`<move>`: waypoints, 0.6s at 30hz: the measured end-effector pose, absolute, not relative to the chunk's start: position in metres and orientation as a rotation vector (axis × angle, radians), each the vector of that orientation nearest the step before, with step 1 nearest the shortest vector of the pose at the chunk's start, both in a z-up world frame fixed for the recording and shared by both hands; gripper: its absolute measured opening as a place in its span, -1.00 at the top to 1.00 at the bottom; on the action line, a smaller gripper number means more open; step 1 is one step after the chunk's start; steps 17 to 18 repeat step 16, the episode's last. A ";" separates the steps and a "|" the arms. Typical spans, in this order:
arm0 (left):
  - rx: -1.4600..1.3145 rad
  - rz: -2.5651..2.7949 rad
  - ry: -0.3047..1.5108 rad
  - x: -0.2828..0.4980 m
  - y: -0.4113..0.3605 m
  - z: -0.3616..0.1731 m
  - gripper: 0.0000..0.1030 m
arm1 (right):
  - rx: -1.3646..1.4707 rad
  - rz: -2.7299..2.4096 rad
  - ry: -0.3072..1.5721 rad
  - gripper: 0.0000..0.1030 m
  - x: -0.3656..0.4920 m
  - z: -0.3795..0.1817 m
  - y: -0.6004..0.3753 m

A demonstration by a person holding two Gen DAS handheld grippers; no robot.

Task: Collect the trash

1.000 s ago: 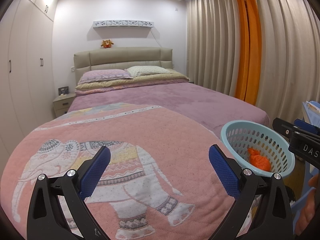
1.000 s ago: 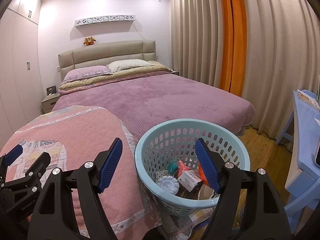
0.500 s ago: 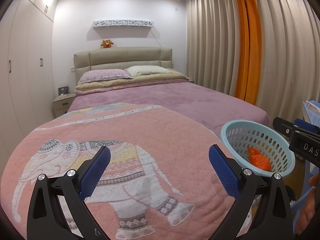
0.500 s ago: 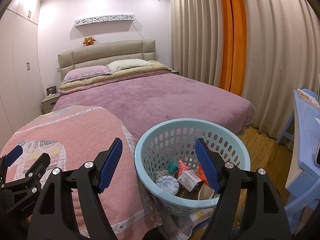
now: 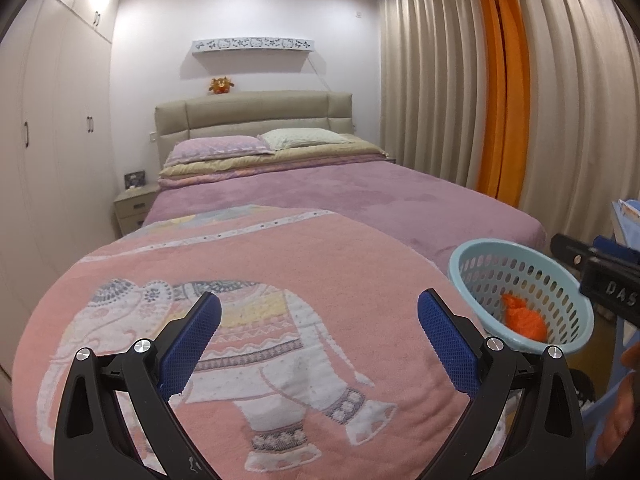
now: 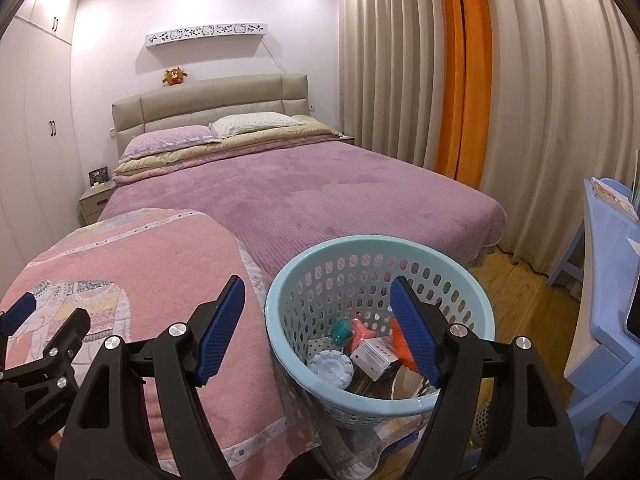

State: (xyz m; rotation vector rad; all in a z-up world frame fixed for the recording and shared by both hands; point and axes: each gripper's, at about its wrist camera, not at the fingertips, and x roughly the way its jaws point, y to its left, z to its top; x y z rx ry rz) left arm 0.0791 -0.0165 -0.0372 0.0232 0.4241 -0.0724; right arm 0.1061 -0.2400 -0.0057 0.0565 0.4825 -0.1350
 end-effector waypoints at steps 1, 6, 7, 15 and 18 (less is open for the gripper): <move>0.022 -0.071 0.423 0.079 -0.015 -0.034 -0.85 | 0.060 -0.133 0.485 -0.38 0.105 -0.006 -0.240; 0.022 -0.057 0.409 0.073 -0.009 -0.024 -0.85 | 0.066 -0.123 0.482 -0.38 0.104 -0.002 -0.241; 0.025 -0.050 0.411 0.072 -0.007 -0.023 -0.85 | 0.066 -0.121 0.483 -0.38 0.106 0.000 -0.242; -0.006 -0.072 0.417 0.068 0.007 -0.007 -0.85 | 0.045 -0.103 0.454 -0.38 0.097 0.008 -0.232; -0.004 -0.064 0.413 0.066 0.009 -0.003 -0.85 | 0.042 -0.100 0.453 -0.38 0.098 0.010 -0.230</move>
